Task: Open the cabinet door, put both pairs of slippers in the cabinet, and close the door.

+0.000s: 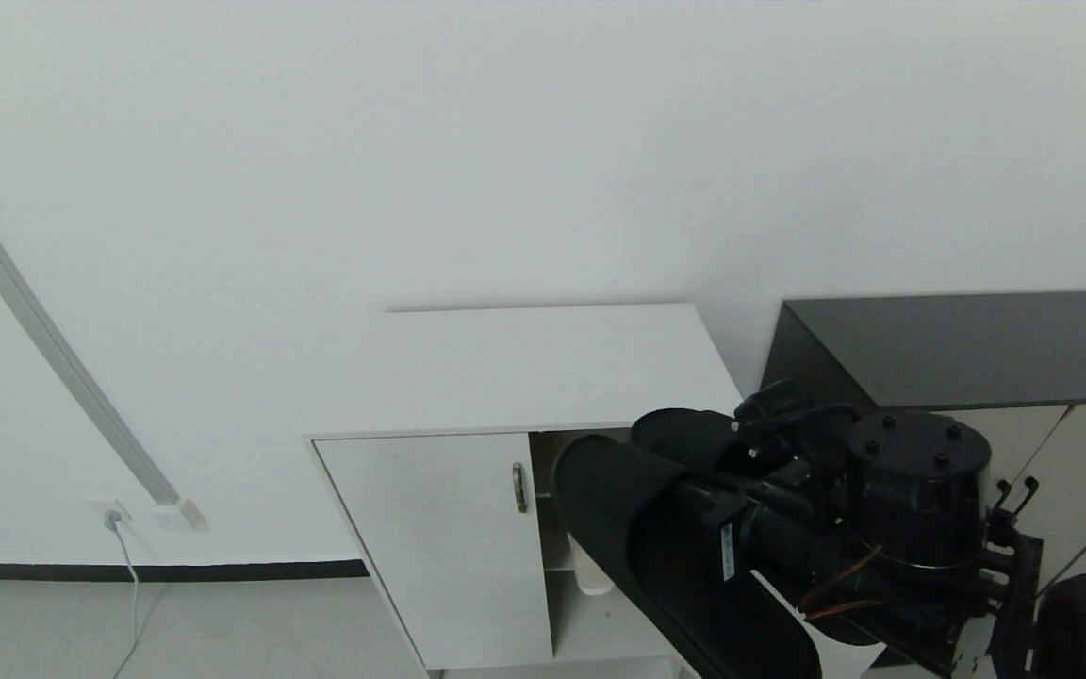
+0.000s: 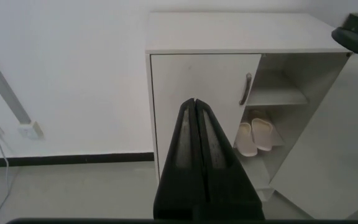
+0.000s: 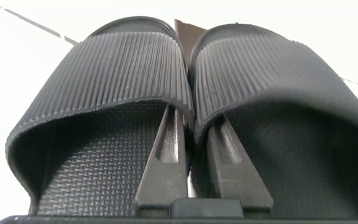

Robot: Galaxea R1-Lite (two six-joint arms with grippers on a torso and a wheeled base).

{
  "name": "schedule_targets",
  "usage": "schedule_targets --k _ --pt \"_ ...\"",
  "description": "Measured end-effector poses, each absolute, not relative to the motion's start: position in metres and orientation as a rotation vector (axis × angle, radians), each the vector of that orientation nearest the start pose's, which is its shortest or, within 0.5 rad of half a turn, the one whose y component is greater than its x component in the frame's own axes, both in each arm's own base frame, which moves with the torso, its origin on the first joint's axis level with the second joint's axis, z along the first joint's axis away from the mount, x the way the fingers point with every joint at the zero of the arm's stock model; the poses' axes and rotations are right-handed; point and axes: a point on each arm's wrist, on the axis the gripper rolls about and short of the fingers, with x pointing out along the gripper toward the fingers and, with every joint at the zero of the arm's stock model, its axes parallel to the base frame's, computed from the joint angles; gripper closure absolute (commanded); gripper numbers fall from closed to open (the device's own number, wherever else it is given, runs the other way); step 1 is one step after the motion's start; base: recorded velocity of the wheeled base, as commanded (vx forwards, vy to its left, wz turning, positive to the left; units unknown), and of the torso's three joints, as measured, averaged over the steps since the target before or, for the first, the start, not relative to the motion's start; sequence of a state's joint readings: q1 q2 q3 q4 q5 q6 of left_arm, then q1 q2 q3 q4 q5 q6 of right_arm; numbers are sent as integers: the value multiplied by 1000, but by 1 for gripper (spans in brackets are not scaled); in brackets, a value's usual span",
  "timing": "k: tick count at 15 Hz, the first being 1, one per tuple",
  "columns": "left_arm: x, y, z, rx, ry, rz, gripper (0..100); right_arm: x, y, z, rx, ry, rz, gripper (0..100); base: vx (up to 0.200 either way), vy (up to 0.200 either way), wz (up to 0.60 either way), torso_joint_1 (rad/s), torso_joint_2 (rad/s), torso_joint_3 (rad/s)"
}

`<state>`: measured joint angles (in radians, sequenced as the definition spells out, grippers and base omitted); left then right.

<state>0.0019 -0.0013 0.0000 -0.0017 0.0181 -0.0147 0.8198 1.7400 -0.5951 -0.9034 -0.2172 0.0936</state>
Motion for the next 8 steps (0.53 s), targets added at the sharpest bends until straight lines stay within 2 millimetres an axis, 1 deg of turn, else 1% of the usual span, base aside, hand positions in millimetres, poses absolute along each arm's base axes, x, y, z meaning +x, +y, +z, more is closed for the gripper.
schedule_targets --k 6,8 --pt "-23 0 76 -15 -3 19 100 200 209 141 -35 248 597 100 0 0 0 0 0 0" --pt "-23 0 76 -15 -3 19 100 201 210 141 -37 251 598 100 0 0 0 -112 247 136"
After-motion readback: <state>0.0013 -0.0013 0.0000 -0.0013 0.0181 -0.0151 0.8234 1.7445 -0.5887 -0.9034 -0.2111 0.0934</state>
